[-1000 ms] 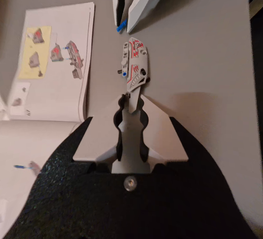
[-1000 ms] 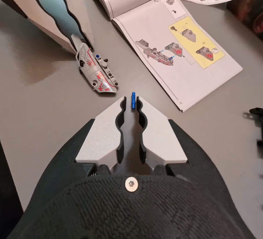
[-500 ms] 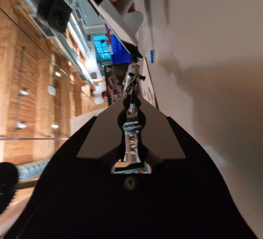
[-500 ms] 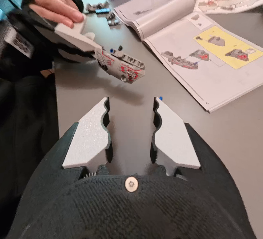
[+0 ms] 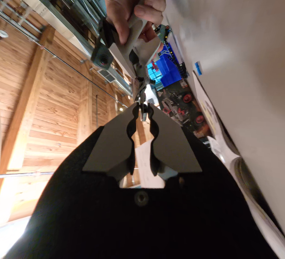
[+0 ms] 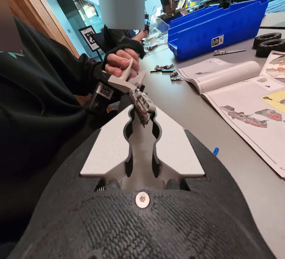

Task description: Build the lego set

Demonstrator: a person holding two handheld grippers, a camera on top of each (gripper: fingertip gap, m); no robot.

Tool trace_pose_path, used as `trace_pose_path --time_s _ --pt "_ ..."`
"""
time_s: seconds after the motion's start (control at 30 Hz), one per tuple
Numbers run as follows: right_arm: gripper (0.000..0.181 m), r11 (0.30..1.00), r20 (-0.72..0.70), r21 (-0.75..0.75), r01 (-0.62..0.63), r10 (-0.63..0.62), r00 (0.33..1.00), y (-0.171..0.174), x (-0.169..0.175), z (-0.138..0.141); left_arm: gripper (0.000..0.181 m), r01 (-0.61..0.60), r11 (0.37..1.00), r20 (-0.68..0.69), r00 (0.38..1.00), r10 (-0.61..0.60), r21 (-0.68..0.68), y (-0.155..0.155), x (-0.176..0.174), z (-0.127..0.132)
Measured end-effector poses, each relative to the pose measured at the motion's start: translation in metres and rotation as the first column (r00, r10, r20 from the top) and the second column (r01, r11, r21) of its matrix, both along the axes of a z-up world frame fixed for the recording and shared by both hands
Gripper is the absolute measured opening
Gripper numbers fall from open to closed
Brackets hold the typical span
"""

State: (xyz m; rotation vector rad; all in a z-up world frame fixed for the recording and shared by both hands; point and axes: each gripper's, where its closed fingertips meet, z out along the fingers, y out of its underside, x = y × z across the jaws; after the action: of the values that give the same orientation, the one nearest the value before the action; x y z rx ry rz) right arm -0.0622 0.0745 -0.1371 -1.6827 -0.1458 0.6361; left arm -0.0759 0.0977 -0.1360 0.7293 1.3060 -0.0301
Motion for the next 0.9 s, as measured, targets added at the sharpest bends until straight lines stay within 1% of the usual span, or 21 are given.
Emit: trace_pose_path --time_s 0.03,0.1,0.13,0.17,0.2,0.23,0.27,0.3,0.37,0.4,0.43,0.5,0.53,0.6,0.63,0.7,0.73,0.77,0.83,0.87,0.9 --pt "0.017 1.000 0.021 -0.002 0.018 -0.017 1.000 0.000 0.000 -0.001 0.011 -0.016 0.999 -0.050 0.999 0.013 -0.047 0.004 0.003 -0.002" --pt "0.016 0.996 0.100 0.009 0.084 -0.084 0.991 -0.002 0.003 -0.003 0.029 -0.101 0.980 -0.216 0.974 0.063 -0.171 0.018 0.011 -0.010" --pt "0.016 0.992 0.152 0.005 0.124 -0.124 0.981 -0.003 0.006 -0.006 0.034 -0.146 0.961 -0.307 0.949 0.069 -0.235 0.025 0.014 -0.014" --pt "0.016 0.986 0.216 0.000 0.169 -0.165 0.962 -0.005 0.009 -0.010 0.033 -0.195 0.934 -0.412 0.909 0.057 -0.301 0.030 0.015 -0.020" --pt "0.016 0.976 0.282 0.008 0.216 -0.209 0.936 -0.007 0.013 -0.013 0.038 -0.255 0.893 -0.525 0.850 0.025 -0.370 0.034 0.015 -0.025" --pt "0.015 0.967 0.331 0.031 0.254 -0.250 0.910 -0.007 0.015 -0.013 0.039 -0.321 0.836 -0.632 0.774 -0.040 -0.446 0.035 0.015 -0.029" --pt "0.015 0.960 0.364 0.063 0.273 -0.277 0.890 -0.008 0.014 -0.011 0.040 -0.390 0.760 -0.720 0.679 -0.144 -0.519 0.032 0.013 -0.029" --pt "0.015 0.952 0.381 0.100 0.290 -0.306 0.873 -0.007 0.012 -0.008 0.041 -0.454 0.680 -0.772 0.576 -0.269 -0.576 0.027 0.010 -0.027" --pt "0.015 0.931 0.395 0.190 0.311 -0.363 0.844 -0.007 0.008 0.002 0.043 -0.578 0.504 -0.764 0.420 -0.489 -0.641 0.021 0.012 -0.016" --pt "0.015 0.920 0.390 0.237 0.313 -0.385 0.837 -0.007 0.006 0.008 0.046 -0.625 0.432 -0.728 0.347 -0.591 -0.649 0.018 0.012 -0.011" --pt "0.015 0.905 0.383 0.284 0.316 -0.409 0.828 -0.007 0.005 0.014 0.046 -0.660 0.360 -0.669 0.297 -0.681 -0.659 0.014 0.014 -0.004" --pt "0.015 0.872 0.361 0.379 0.310 -0.448 0.818 -0.008 0.000 0.025 0.047 -0.690 0.279 -0.541 0.193 -0.818 -0.668 0.005 0.011 0.007" --pt "0.015 0.859 0.346 0.410 0.305 -0.456 0.820 -0.008 -0.003 0.030 0.049 -0.708 0.242 -0.490 0.166 -0.855 -0.663 0.002 0.012 0.010" --pt "0.015 0.841 0.328 0.461 0.283 -0.458 0.826 -0.007 -0.011 0.036 0.048 -0.724 0.232 -0.407 0.073 -0.911 -0.650 -0.006 0.006 0.015" --pt "0.015 0.838 0.325 0.473 0.271 -0.452 0.831 -0.006 -0.015 0.037 0.046 -0.729 0.230 -0.377 0.040 -0.926 -0.644 -0.010 0.003 0.017" --pt "0.015 0.835 0.317 0.488 0.254 -0.441 0.840 -0.004 -0.021 0.039 0.037 -0.722 0.255 -0.337 -0.032 -0.941 -0.643 -0.019 -0.005 0.019" --pt "0.015 0.834 0.310 0.497 0.241 -0.429 0.848 -0.004 -0.024 0.040 0.029 -0.724 0.262 -0.336 -0.043 -0.941 -0.638 -0.020 -0.006 0.018" --pt "0.015 0.832 0.299 0.500 0.238 -0.424 0.855 -0.003 -0.026 0.042 0.029 -0.722 0.258 -0.331 -0.043 -0.943 -0.641 -0.021 -0.007 0.018" --pt "0.015 0.841 0.288 0.485 0.238 -0.411 0.865 -0.004 -0.026 0.040 0.017 -0.698 0.271 -0.322 -0.061 -0.945 -0.663 -0.021 -0.012 0.021" --pt "0.015 0.855 0.290 0.462 0.235 -0.397 0.871 -0.003 -0.026 0.038 0.015 -0.674 0.285 -0.338 -0.055 -0.939 -0.681 -0.020 -0.015 0.021" --pt "0.015 0.871 0.299 0.431 0.236 -0.385 0.873 -0.002 -0.026 0.035 0.014 -0.645 0.301 -0.373 -0.027 -0.927 -0.702 -0.019 -0.016 0.019"
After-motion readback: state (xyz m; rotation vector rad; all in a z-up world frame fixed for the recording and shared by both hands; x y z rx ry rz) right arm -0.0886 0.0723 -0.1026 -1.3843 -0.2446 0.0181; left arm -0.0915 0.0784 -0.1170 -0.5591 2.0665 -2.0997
